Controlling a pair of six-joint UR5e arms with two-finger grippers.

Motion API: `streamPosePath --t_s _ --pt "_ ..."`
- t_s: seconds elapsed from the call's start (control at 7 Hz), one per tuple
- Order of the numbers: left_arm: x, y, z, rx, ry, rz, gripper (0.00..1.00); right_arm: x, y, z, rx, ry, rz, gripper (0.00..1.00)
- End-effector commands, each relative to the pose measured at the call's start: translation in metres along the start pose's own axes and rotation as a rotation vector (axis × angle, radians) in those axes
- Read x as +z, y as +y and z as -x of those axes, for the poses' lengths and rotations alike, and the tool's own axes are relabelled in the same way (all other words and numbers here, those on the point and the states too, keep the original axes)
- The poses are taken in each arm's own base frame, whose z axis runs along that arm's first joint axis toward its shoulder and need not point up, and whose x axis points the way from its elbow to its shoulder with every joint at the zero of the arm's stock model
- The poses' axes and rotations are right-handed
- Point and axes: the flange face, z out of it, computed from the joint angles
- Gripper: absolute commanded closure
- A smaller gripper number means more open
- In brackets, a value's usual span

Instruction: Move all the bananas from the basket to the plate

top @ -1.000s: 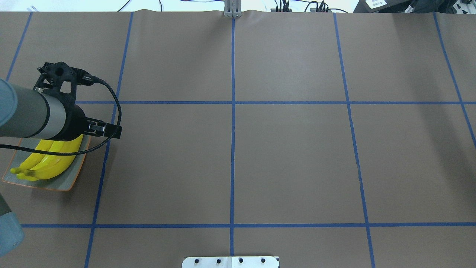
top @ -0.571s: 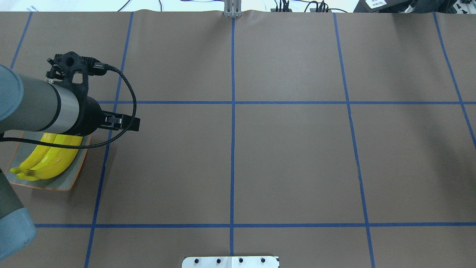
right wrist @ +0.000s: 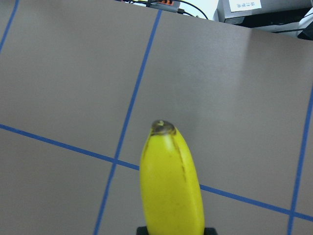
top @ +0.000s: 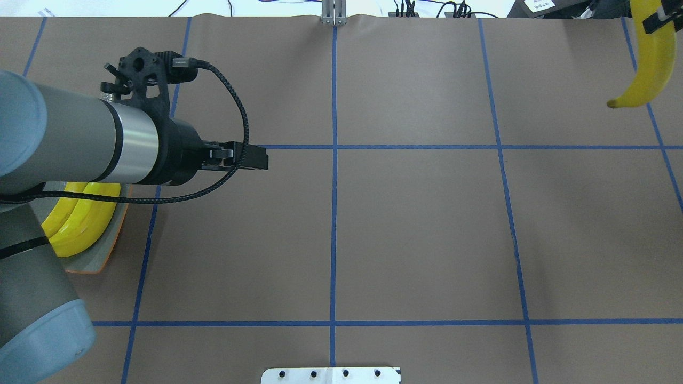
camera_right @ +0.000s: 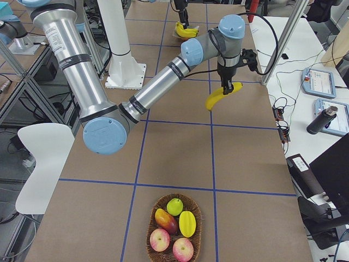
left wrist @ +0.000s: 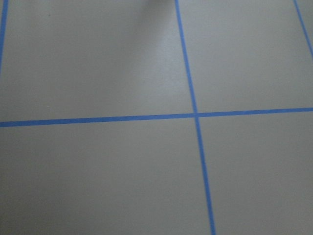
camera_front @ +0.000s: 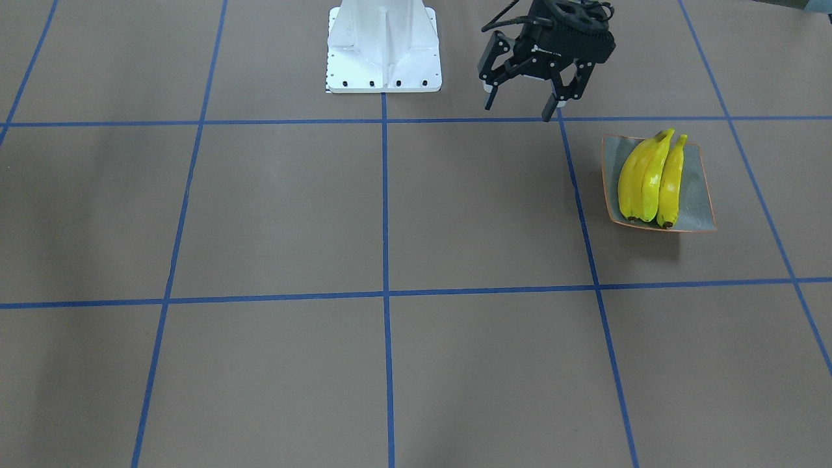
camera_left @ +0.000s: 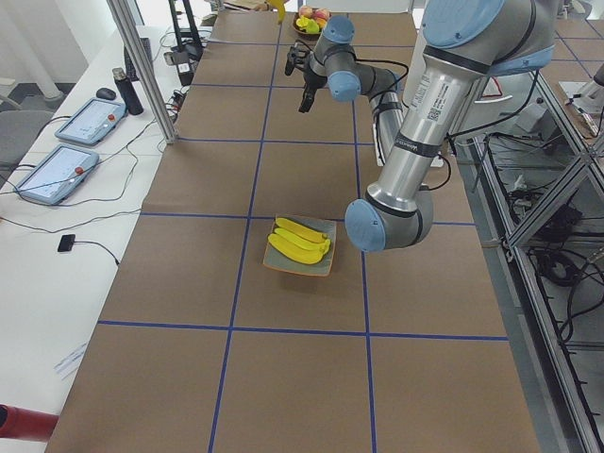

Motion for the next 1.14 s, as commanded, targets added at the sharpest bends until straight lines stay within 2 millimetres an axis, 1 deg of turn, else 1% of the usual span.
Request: streamPosePath --t_s 0.0,0.14,0.43,0.57,0.71,0.86,1.0 --pt "0.018 -0.005 -0.021 -0.046 0.276 -0.080 0.00 -0.005 0.002 0.061 0.161 -0.076 -0.018 1.00" --pt "0.011 -0.009 -0.034 -0.052 0.327 -0.095 0.00 -0.001 0.004 0.080 0.263 -0.126 -0.033 1.00" --pt "0.009 -0.011 -0.048 -0.057 0.350 -0.097 0.00 0.005 0.009 0.129 0.436 -0.218 -0.045 1.00" --pt "0.006 -0.015 -0.061 -0.055 0.370 -0.102 0.00 -0.001 0.011 0.149 0.487 -0.243 -0.040 1.00" --pt "0.012 -0.016 -0.060 -0.056 0.362 -0.100 0.00 -0.003 0.022 0.164 0.482 -0.260 -0.032 1.00" --pt "0.010 -0.018 -0.067 -0.055 0.373 -0.105 0.00 0.001 0.030 0.177 0.456 -0.269 -0.017 1.00" --pt "0.009 -0.020 -0.072 -0.069 0.383 -0.104 0.00 0.000 0.037 0.186 0.440 -0.280 -0.011 1.00"
